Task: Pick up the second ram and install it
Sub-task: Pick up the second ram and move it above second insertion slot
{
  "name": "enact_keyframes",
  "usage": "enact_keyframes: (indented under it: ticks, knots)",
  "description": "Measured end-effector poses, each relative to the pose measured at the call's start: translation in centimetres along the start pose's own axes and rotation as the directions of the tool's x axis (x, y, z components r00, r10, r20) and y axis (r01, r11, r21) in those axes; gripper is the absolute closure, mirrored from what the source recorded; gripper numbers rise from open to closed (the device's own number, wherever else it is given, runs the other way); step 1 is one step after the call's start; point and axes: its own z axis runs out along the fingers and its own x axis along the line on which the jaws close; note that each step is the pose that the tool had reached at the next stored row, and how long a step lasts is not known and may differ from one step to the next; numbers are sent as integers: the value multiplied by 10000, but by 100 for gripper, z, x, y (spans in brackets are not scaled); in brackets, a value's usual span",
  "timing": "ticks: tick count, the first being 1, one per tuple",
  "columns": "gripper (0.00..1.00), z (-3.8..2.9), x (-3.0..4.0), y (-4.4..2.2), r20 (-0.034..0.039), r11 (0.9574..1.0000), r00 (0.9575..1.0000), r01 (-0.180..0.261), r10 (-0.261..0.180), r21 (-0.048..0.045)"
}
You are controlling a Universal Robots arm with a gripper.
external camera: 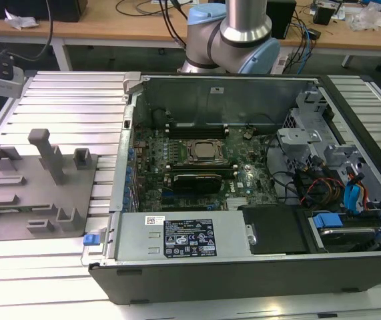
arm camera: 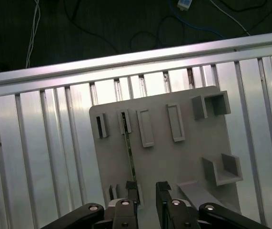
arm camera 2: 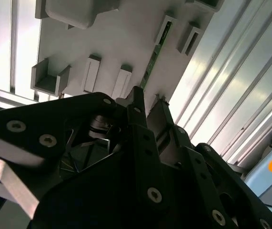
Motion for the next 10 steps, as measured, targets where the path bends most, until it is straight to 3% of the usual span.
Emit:
enact_keyframes:
  ticks: [10]
  knots:
    - [70,104,5,-5,-2,10000,10000,53,-53,0]
